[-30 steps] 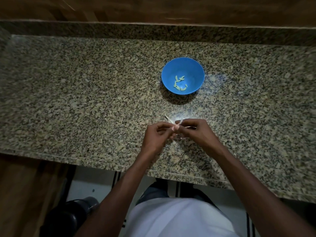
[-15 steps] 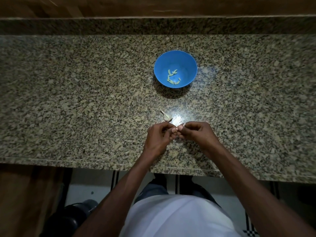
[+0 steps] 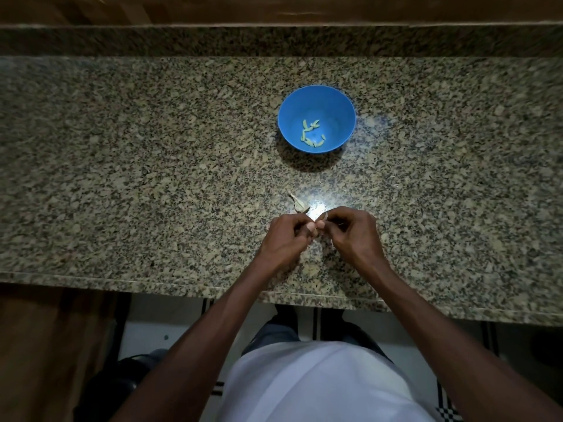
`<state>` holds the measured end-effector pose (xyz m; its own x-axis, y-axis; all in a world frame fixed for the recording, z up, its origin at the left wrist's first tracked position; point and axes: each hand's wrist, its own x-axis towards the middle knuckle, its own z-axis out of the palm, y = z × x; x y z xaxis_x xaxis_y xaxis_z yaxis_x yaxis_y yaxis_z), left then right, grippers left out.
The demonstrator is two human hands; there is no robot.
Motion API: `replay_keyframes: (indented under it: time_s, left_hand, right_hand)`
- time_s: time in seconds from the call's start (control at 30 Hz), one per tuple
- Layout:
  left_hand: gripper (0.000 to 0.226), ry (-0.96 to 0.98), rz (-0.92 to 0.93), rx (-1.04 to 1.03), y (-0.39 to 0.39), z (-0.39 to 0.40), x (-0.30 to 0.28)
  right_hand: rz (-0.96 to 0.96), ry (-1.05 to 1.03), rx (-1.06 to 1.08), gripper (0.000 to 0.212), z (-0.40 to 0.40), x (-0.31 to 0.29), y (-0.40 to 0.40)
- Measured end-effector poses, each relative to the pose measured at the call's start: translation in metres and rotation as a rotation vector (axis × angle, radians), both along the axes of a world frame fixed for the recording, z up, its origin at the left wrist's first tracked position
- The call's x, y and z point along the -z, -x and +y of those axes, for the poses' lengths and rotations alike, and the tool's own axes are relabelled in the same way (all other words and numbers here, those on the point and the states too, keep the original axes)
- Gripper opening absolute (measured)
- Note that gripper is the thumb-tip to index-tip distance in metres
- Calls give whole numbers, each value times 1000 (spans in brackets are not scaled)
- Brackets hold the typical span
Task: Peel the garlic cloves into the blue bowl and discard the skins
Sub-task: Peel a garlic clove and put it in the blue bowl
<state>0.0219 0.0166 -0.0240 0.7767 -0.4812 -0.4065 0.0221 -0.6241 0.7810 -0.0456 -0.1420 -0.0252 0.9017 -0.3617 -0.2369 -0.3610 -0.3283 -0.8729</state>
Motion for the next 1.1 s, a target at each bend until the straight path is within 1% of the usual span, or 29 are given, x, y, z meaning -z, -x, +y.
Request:
replay_keyframes:
  time_s: [0.1,0.2,0.3,0.37,0.47,0.53,0.63,0.8,0.87,0.97,1.1]
  left_hand:
    - [20,15,69,-33,-2,2,1]
    - [17,68,112,-106,-2,4,1]
    - [11,144,133,-218,-1,9,1]
    - [8,175,135,-272,0,12,2]
    - [9,124,62,-242,0,15,7]
    - [10,63,-29,-177,0,17,11]
    - [12,15,-114,-128,4,19,16]
    - [7,-79,-271,-209,-3,26,25]
    - [7,-120,-333,-247,-10,30,28]
    - [16,-190,-369,-238,-22,34,31]
    - [15,-168,-394,-186,-29,35,31]
  right_hand:
    - [25,-27,-27,6,-4,2,-3]
    - [66,-47,-64,10,-9,2,-6]
    - [103,-216,-27,9,-13,3,-7]
    - [112,-278,-11,7,-16,5,-7]
    - [130,-270,-16,7,-17,10,-9]
    - [132,-198,-31,9,-17,15,-12]
    - [78,-8,-75,8,-15,16,-16]
    - [-69,423,-281,11,-10,13,-21]
    - [-81,498,-321,14,-8,17,-18]
    - [-85,545,-336,14,-7,21,-12]
    - [-61,592,-369,18,-9,19,-15]
